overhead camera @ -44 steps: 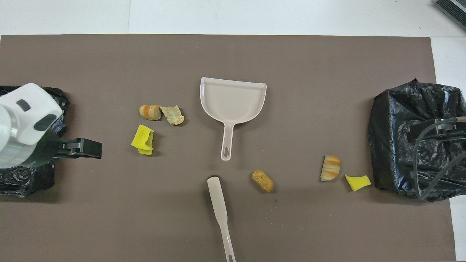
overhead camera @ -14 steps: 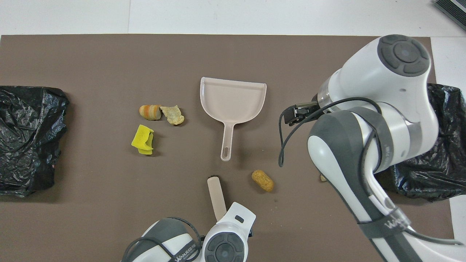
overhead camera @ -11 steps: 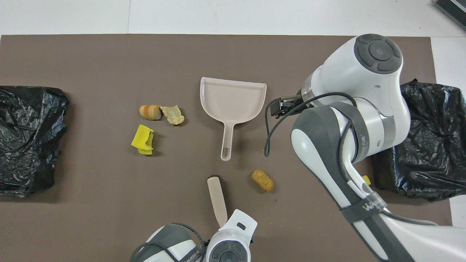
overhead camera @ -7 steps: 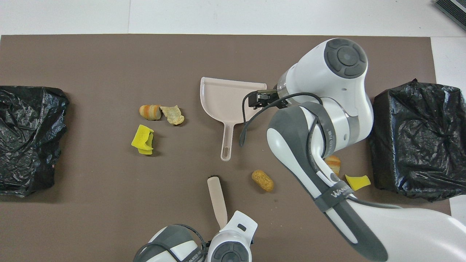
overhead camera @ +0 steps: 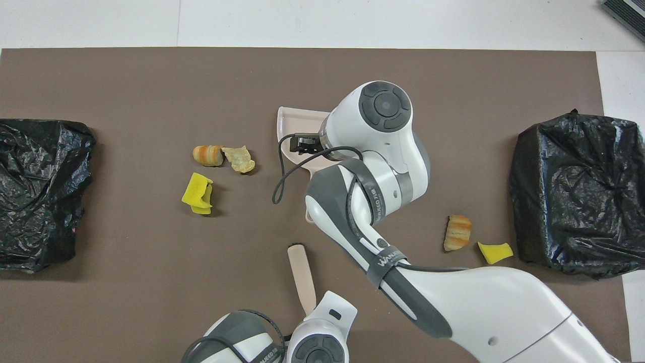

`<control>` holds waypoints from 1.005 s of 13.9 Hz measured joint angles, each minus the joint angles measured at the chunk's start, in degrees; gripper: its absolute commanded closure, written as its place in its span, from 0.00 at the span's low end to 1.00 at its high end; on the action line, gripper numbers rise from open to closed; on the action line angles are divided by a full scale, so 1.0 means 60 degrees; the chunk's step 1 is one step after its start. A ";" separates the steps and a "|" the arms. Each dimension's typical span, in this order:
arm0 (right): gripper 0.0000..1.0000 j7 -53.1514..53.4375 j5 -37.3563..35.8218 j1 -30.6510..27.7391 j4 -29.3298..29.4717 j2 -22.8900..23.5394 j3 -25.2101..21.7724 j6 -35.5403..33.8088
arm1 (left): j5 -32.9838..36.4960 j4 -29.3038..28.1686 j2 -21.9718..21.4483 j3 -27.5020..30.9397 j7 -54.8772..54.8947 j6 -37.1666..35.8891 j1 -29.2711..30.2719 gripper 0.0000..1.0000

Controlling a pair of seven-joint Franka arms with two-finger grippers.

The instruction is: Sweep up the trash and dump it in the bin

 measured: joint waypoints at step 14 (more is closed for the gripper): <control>0.40 0.0068 0.0000 0.0240 -0.1209 -0.0479 -0.0001 -0.1356 | -0.0001 0.0287 -0.1610 0.0276 0.2580 -0.4201 0.1729 1.00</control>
